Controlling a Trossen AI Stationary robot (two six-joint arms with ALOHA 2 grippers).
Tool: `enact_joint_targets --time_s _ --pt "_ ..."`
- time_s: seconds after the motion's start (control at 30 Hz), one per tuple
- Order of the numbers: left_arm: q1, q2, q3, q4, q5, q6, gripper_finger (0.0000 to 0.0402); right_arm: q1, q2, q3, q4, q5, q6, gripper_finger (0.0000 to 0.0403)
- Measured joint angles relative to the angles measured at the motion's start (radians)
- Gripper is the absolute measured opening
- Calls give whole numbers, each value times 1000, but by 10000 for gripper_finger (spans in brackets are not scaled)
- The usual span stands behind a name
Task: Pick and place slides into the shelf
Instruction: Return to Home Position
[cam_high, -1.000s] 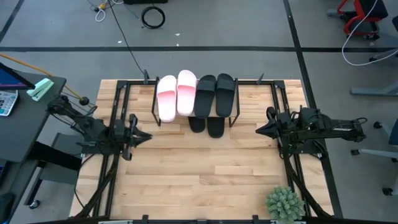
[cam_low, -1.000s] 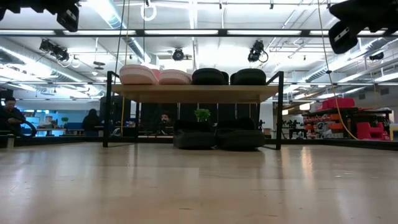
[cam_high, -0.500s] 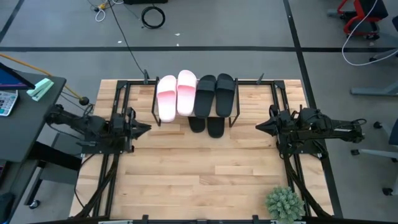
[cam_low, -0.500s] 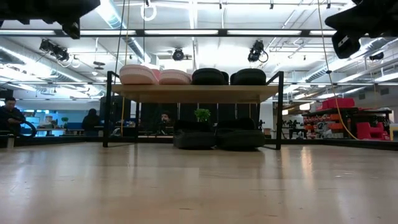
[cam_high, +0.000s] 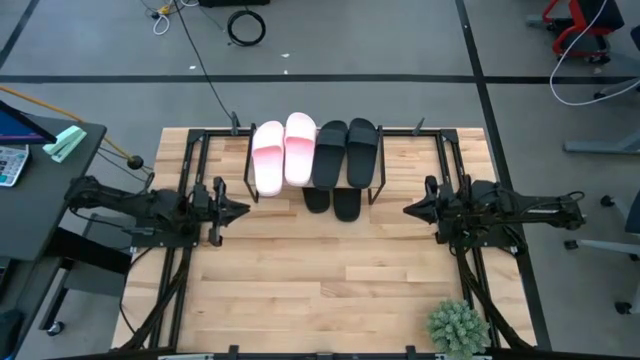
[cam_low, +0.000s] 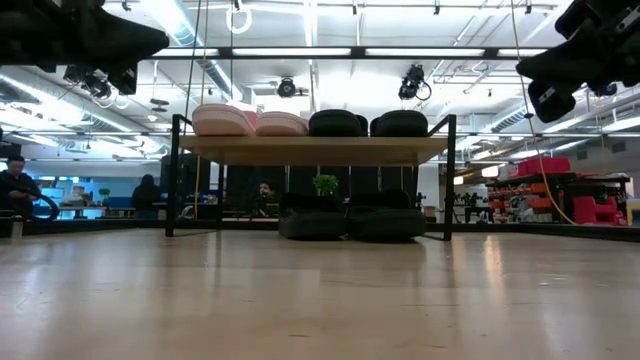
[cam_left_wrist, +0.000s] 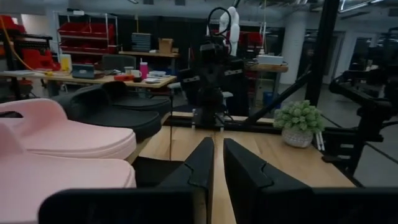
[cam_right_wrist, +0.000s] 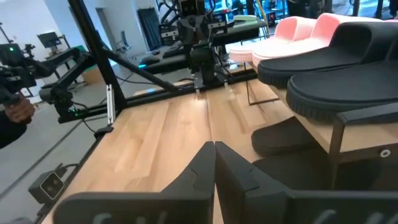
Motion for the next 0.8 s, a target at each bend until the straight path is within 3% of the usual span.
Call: enact_joint_targets --time_s 0.63,0.8 --pt "3 2 0 3 15 -18 45 3 -15 -13 55 -5 -5 14" --pt "3 2 0 3 15 -18 47 3 -15 -106 152 -5 4 14"
